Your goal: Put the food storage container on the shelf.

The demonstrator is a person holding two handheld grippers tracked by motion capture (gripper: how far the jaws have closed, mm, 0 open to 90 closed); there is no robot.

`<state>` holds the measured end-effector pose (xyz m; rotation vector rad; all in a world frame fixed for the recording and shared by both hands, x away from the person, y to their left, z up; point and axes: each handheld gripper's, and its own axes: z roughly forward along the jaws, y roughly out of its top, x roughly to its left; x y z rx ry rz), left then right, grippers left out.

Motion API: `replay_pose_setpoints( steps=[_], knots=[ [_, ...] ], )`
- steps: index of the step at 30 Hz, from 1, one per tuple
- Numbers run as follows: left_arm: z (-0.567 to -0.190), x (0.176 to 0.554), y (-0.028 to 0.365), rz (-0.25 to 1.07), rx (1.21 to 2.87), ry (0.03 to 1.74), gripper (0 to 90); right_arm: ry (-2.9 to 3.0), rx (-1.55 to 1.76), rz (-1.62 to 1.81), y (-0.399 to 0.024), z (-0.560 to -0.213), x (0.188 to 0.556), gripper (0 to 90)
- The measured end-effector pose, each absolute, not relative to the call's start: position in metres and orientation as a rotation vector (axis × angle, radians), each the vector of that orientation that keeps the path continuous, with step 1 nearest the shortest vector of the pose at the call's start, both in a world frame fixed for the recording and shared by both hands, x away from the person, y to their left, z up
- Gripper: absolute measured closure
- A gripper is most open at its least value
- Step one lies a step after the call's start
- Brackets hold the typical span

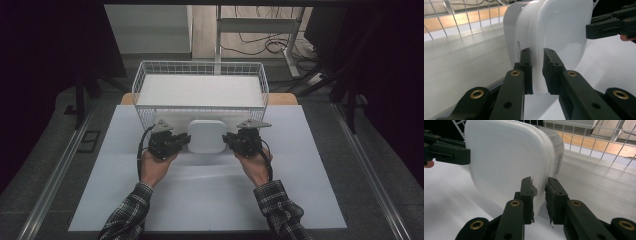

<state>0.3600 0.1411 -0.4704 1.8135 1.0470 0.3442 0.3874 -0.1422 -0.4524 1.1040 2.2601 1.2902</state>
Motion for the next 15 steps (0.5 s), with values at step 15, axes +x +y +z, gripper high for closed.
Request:
replay_pose_setpoints(
  steps=[15],
  knots=[
    [-0.491,0.375,0.139,0.273,1.805,1.117,77.9,2.308,1.15,1.233,-0.141,-0.468,0.403,75.4]
  ],
)
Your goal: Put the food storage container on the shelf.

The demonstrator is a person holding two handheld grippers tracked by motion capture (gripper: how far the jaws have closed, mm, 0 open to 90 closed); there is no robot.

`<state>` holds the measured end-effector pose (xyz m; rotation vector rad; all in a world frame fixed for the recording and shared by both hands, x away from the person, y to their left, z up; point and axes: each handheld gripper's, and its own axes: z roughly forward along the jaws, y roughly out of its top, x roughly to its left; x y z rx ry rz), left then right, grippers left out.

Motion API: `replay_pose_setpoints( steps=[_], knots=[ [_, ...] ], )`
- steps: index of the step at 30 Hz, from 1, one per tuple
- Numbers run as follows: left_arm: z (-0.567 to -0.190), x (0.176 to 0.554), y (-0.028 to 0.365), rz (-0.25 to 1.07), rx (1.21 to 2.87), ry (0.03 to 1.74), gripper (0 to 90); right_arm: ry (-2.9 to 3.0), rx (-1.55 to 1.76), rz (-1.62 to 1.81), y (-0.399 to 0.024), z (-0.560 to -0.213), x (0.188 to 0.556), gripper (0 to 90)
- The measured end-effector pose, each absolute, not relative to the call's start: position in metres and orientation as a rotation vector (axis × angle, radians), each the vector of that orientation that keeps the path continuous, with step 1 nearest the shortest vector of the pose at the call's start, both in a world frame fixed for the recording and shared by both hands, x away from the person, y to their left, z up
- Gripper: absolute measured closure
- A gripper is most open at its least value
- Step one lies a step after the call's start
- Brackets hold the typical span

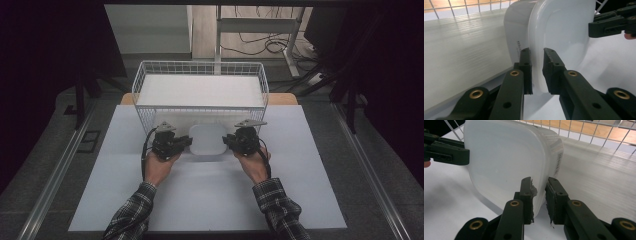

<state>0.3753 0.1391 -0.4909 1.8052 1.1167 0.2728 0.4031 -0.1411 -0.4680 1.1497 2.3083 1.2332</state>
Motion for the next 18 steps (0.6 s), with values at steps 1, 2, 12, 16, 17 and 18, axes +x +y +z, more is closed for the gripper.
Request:
replay_pose_setpoints(
  steps=[1,2,12,16,17,18],
  knots=[
    [-0.491,0.375,0.139,0.273,1.805,1.117,77.8,2.308,1.15,1.233,-0.141,-0.468,0.403,75.4],
    [-0.492,0.378,0.14,0.272,1.8,1.123,77.5,2.309,1.155,1.25,-0.141,-0.468,0.405,75.4],
    [-0.49,0.392,0.139,0.289,1.79,1.114,71.5,2.273,1.137,1.22,-0.133,-0.466,0.414,68.3],
    [-0.491,0.402,0.14,0.262,1.771,1.127,68.0,2.253,1.178,1.266,-0.136,-0.467,0.423,66.5],
    [-0.491,0.402,0.14,0.262,1.771,1.127,67.2,2.253,1.178,1.266,-0.136,-0.467,0.423,66.5],
    [-0.492,0.406,0.14,0.251,1.758,1.123,66.3,2.239,1.159,1.246,-0.134,-0.466,0.424,67.0]
  ],
)
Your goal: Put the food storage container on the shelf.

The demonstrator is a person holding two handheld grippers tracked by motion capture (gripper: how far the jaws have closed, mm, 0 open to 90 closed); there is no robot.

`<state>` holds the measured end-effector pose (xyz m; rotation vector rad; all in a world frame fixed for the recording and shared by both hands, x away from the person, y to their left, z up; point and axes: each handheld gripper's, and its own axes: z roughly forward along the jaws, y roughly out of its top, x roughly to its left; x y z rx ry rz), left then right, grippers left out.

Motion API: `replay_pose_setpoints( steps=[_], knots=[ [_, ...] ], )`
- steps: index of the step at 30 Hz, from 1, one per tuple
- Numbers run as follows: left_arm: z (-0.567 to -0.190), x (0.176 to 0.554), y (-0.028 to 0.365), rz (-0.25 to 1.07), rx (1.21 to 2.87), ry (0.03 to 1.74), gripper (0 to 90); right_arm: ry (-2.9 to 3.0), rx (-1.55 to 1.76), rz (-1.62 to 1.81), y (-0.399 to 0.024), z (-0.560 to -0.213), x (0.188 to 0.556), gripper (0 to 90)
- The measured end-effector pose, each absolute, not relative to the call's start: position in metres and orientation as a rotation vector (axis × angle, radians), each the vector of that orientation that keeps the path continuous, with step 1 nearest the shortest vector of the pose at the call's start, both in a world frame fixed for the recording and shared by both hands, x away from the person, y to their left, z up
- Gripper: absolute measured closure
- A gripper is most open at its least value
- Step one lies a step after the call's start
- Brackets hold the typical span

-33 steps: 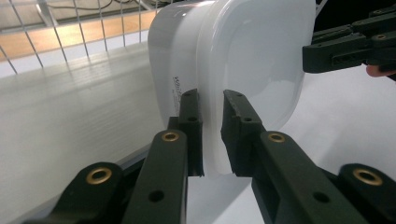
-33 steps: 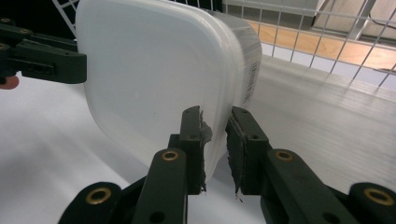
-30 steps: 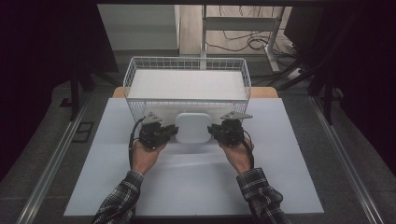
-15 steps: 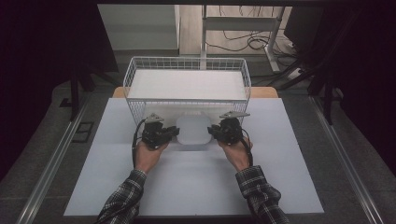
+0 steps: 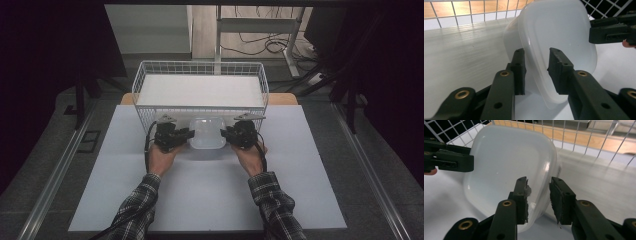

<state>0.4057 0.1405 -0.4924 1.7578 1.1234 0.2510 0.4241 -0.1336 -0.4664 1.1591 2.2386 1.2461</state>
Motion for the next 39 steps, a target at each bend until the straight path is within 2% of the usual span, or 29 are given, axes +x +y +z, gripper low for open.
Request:
replay_pose_setpoints(
  steps=[5,10,14,15,16,17,18,20,21,22,27,30,35,39],
  knots=[
    [-0.49,0.408,0.134,0.379,1.787,1.133,67.2,2.224,1.142,1.196,-0.126,-0.469,0.429,66.1],
    [-0.486,0.405,0.128,0.509,1.803,1.113,64.0,2.196,1.145,1.185,-0.125,-0.468,0.431,66.6],
    [-0.483,0.397,0.13,0.501,1.779,1.095,60.0,2.199,1.133,1.214,-0.129,-0.463,0.427,72.4],
    [-0.481,0.389,0.132,0.494,1.774,1.073,54.7,2.219,1.111,1.236,-0.133,-0.46,0.422,80.6],
    [-0.481,0.389,0.132,0.494,1.774,1.073,51.5,2.219,1.111,1.236,-0.133,-0.46,0.422,80.6],
    [-0.48,0.379,0.135,0.499,1.77,1.052,48.7,2.243,1.074,1.245,-0.135,-0.458,0.415,87.3],
    [-0.48,0.374,0.136,0.497,1.769,1.041,45.0,2.255,1.062,1.253,-0.135,-0.457,0.411,89.0],
    [-0.479,0.368,0.137,0.498,1.773,1.025,37.0,2.268,1.041,1.277,-0.136,-0.455,0.403,89.2],
    [-0.479,0.362,0.139,0.501,1.773,1.011,37.0,2.268,1.041,1.277,-0.136,-0.455,0.403,89.2],
    [-0.478,0.35,0.141,0.491,1.786,0.991,29.1,2.288,1.021,1.299,-0.136,-0.455,0.395,89.2],
    [-0.478,0.323,0.149,0.501,1.806,0.959,18.2,2.337,0.962,1.314,-0.133,-0.458,0.38,88.7],
    [-0.484,0.295,0.161,0.484,1.788,0.973,13.5,2.374,0.941,1.306,-0.127,-0.467,0.373,88.1],
    [-0.493,0.273,0.175,0.44,1.773,0.995,7.3,2.407,0.934,1.281,-0.117,-0.482,0.371,88.4],
    [-0.497,0.253,0.182,0.467,1.794,0.98,3.0,2.416,0.918,1.259,-0.111,-0.487,0.369,88.5]
  ],
)
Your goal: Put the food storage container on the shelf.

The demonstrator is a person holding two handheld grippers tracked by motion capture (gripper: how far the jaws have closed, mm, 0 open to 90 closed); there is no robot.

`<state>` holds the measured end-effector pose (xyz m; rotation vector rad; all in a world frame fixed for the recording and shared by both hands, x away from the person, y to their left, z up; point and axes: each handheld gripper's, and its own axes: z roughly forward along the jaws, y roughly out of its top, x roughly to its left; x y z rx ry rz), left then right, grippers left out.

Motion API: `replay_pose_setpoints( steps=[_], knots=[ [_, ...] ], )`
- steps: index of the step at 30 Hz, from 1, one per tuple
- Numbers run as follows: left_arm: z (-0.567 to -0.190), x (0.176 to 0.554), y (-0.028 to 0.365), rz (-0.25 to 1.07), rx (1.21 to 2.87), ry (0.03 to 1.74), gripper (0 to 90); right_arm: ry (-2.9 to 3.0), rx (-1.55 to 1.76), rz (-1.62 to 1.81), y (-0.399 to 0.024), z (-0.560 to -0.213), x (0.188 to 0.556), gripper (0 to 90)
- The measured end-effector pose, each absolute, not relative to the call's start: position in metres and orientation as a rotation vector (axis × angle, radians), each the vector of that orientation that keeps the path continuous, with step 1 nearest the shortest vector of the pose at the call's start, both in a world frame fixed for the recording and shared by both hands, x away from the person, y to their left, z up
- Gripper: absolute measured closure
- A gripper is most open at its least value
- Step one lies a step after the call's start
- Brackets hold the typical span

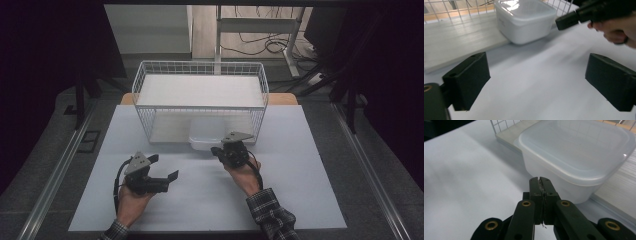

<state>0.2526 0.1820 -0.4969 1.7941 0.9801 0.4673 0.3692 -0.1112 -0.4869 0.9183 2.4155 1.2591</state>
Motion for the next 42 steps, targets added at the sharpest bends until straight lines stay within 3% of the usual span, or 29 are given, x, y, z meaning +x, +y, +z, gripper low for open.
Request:
replay_pose_setpoints(
  steps=[11,42],
  knots=[
    [-0.515,0.206,0.181,0.588,1.916,0.924,0.0,2.415,0.932,1.2,-0.096,-0.506,0.383,89.2],
    [-0.522,0.214,0.184,0.526,1.868,0.923,1.0,2.377,0.944,1.145,-0.077,-0.497,0.429,89.3]
  ],
)
